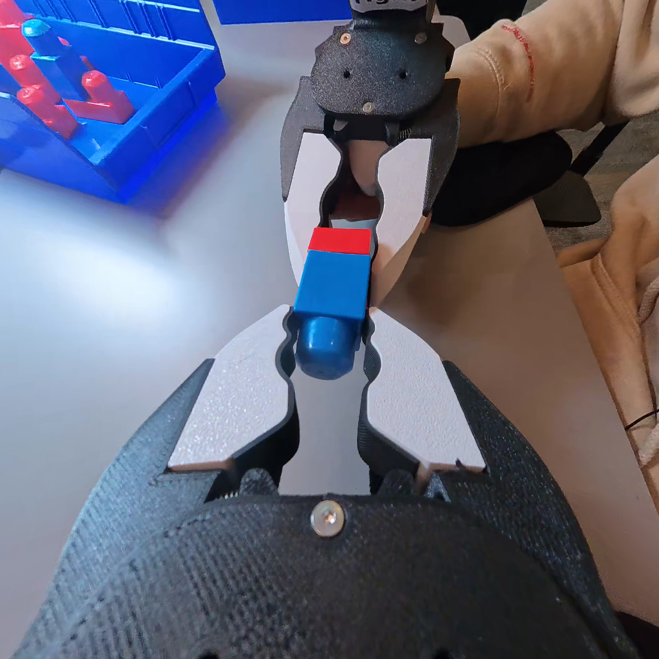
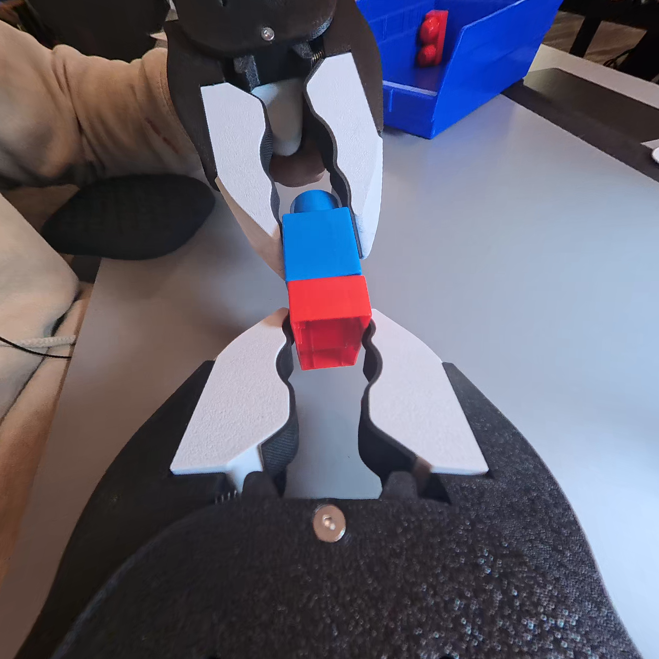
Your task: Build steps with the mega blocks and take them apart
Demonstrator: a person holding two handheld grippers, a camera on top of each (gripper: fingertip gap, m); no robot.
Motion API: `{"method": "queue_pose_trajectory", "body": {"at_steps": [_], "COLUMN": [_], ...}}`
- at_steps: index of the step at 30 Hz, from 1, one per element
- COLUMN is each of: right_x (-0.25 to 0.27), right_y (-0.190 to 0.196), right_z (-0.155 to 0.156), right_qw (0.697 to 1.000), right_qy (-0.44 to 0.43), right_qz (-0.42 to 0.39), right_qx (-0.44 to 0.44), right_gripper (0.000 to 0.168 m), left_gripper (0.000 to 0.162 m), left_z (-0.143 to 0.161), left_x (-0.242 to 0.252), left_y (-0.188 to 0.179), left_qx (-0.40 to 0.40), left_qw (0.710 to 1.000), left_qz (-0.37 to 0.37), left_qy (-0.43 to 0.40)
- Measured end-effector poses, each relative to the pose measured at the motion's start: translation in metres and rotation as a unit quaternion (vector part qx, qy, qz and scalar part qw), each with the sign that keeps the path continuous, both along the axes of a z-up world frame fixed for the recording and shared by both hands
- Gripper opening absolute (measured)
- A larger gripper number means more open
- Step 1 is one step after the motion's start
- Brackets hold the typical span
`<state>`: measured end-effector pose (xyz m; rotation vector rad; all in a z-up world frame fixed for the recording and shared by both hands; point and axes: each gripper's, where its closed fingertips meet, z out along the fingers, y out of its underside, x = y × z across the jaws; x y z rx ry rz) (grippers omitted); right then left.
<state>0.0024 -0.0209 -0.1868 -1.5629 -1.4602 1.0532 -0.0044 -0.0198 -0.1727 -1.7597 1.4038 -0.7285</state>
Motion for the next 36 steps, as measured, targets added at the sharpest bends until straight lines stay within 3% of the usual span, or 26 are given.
{"method": "queue_pose_trajectory", "body": {"at_steps": [7, 8, 11, 15, 19, 20, 21, 24, 27, 29, 32, 36], "right_x": [-0.002, -0.003, -0.002, 0.009, 0.007, 0.004, 0.001, -0.003, -0.004, 0.003, 0.004, 0.006], "right_y": [-0.001, -0.002, 0.000, 0.011, 0.009, 0.006, 0.003, 0.001, 0.008, 0.016, 0.015, 0.020], "right_z": [0.009, 0.017, 0.040, 0.076, 0.090, 0.086, 0.082, 0.072, 0.027, 0.004, 0.009, 0.010], "right_qw": [1.000, 0.999, 0.993, 0.964, 0.944, 0.947, 0.952, 0.965, 0.995, 0.999, 0.998, 0.998], "right_qy": [0.027, 0.045, 0.111, 0.244, 0.300, 0.292, 0.281, 0.241, 0.090, 0.011, 0.012, 0.010], "right_qz": [0.003, 0.003, -0.004, -0.018, -0.013, -0.008, -0.005, 0.000, -0.013, -0.026, -0.027, -0.036], "right_qx": [-0.001, -0.009, -0.039, -0.105, -0.136, -0.131, -0.122, -0.103, -0.045, 0.036, 0.058, 0.054], "right_gripper": [0.037, 0.037, 0.037, 0.037, 0.037, 0.037, 0.037, 0.037, 0.037, 0.043, 0.052, 0.058], "left_gripper": [0.036, 0.036, 0.063, 0.063, 0.056, 0.052, 0.037, 0.036, 0.036, 0.036, 0.032, 0.031], "left_z": [0.009, 0.018, 0.045, 0.037, 0.033, 0.037, 0.042, 0.046, 0.039, 0.025, 0.003, -0.006], "left_x": [0.002, 0.004, 0.001, 0.006, 0.023, 0.025, 0.025, 0.015, -0.002, -0.014, -0.024, -0.023], "left_y": [-0.002, -0.002, 0.000, -0.001, -0.002, -0.002, -0.003, -0.004, 0.002, 0.005, 0.010, 0.006], "left_qx": [0.014, 0.017, 0.012, -0.034, -0.027, -0.022, -0.019, -0.025, -0.029, -0.015, -0.010, -0.026], "left_qw": [0.999, 0.997, 0.990, 0.984, 0.979, 0.977, 0.975, 0.974, 0.980, 0.989, 0.996, 0.997], "left_qz": [-0.014, -0.014, -0.006, -0.007, 0.000, -0.001, -0.004, -0.008, 0.006, 0.011, 0.012, 0.000], "left_qy": [-0.045, -0.070, -0.138, -0.173, -0.201, -0.211, -0.221, -0.223, -0.194, -0.147, -0.088, -0.075]}}
